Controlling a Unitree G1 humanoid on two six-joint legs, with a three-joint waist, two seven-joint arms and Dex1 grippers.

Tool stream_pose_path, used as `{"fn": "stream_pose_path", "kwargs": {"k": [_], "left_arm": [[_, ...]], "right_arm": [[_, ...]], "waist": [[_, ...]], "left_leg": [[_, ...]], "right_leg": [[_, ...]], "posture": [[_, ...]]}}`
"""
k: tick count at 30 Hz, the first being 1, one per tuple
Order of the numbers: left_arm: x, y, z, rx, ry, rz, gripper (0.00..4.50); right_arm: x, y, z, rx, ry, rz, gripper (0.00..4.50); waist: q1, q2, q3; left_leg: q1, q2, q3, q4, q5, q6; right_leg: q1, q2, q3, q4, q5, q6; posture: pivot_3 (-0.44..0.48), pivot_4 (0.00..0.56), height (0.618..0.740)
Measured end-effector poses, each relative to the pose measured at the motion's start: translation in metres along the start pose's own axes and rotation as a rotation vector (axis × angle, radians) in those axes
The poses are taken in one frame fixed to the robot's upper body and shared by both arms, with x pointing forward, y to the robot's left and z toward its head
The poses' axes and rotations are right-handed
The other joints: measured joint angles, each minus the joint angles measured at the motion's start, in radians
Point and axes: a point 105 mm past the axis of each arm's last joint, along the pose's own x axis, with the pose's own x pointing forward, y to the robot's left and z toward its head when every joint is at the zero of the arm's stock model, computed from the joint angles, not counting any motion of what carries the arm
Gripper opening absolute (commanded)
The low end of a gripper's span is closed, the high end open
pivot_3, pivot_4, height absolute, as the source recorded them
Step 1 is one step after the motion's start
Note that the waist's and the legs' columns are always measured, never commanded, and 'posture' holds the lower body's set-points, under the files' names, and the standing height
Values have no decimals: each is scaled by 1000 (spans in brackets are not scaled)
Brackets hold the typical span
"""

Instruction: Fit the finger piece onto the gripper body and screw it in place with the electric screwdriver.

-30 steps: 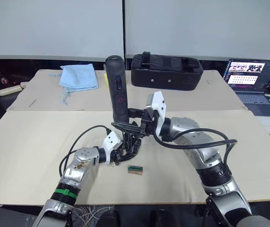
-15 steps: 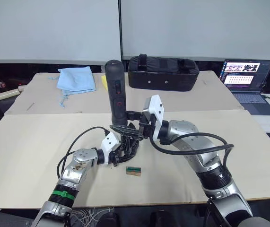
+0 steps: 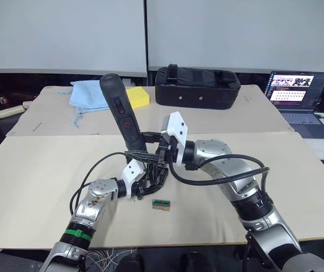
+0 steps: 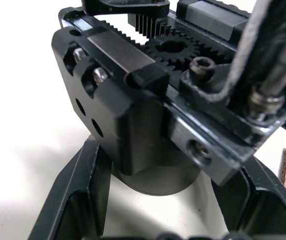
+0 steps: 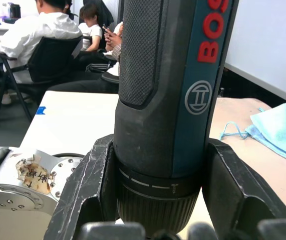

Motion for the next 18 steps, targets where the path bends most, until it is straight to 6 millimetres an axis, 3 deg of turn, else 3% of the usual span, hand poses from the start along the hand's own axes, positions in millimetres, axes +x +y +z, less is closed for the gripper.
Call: {"fn": "stream_pose_path", "kwargs": {"k": [11,18], "left_arm": [[0,0,-1,4,-5,1,2285],[1,-1,0,0,-8,1,2285]], "right_arm": [[-2,-6,-2,43,-16,-44,1929],[2,3,-2,-44,-24,7,1929]], "waist": [[0,1,0],[0,2,0]], "left_leg": [[0,0,0,-1,0,0],[-2,1,-2,-2,0,0]], "right_leg": [[1,-5,-8,-4,0,1],[2,-12,-23,-9,0,1]], "posture": [[0,150,740],[0,150,740]]}}
